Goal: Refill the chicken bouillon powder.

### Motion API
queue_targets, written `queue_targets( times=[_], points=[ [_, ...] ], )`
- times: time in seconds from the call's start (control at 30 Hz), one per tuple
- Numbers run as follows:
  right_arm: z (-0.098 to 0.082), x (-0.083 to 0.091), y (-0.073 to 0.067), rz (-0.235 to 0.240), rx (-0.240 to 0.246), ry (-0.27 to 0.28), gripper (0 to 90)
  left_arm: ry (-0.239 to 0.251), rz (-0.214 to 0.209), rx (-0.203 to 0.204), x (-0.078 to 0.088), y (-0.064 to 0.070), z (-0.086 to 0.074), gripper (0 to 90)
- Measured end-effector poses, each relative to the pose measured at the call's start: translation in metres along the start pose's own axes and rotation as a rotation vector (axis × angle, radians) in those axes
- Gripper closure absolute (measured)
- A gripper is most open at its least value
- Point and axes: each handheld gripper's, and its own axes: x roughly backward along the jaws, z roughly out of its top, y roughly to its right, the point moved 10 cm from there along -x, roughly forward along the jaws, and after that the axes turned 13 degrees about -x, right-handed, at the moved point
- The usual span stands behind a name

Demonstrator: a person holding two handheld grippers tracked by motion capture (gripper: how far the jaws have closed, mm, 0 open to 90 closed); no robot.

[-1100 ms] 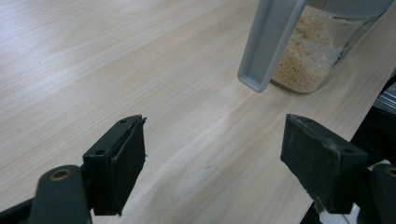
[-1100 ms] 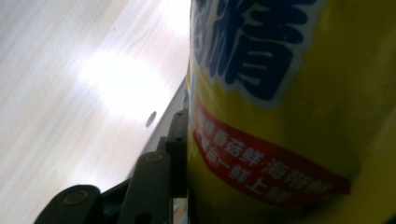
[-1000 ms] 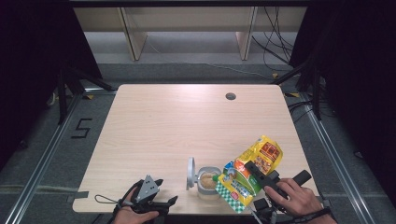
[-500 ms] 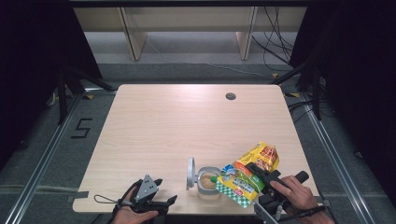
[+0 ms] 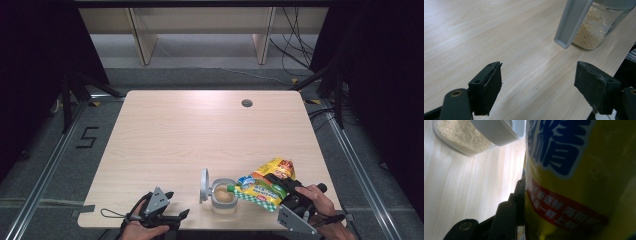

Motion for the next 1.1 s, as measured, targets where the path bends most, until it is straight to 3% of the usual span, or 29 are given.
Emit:
queue_targets(
  times=[0.13, 0.17, 0.2, 0.23, 0.3, 0.37, 0.67, 0.7, 0.87, 1.07, 1.1],
  points=[
    [-0.010, -0.004, -0.004, 0.014, -0.183, 0.017, 67.6, 0.006, -0.001, 0.003, 0.000, 0.000, 0.001, 21.2],
    [-0.009, -0.006, 0.001, 0.018, -0.138, 0.038, 67.7, 0.006, -0.001, 0.002, 0.000, 0.000, 0.001, 21.2],
    [-0.013, -0.006, -0.001, 0.016, -0.223, 0.037, 67.8, 0.017, 0.001, 0.013, 0.000, 0.001, 0.002, 21.3],
    [-0.015, -0.008, 0.001, 0.024, -0.231, 0.054, 68.0, 0.005, 0.002, 0.003, 0.001, -0.001, 0.001, 21.2],
    [-0.021, -0.010, 0.002, 0.030, -0.305, 0.056, 68.6, 0.002, 0.002, 0.000, 0.000, -0.001, 0.000, 21.2],
    [-0.028, -0.012, 0.004, 0.027, -0.419, 0.062, 69.3, 0.004, -0.002, 0.000, 0.000, 0.000, 0.001, 21.2],
    [-0.049, -0.024, 0.014, 0.030, -0.670, 0.124, 73.1, 0.000, 0.002, 0.000, 0.000, 0.000, 0.000, 21.2],
    [-0.052, -0.027, 0.014, 0.033, -0.726, 0.132, 73.5, 0.001, 0.002, 0.001, 0.000, 0.000, 0.000, 21.2],
    [-0.062, -0.036, 0.013, 0.057, -0.841, 0.153, 74.9, 0.004, 0.004, 0.003, 0.001, -0.001, 0.001, 21.2],
    [-0.071, -0.042, 0.017, 0.029, -0.980, 0.192, 75.9, 0.020, 0.003, 0.012, 0.000, 0.000, 0.002, 21.2],
    [-0.073, -0.042, 0.019, 0.029, -0.983, 0.203, 75.8, 0.019, 0.004, 0.012, 0.000, 0.000, 0.002, 21.2]
  ],
)
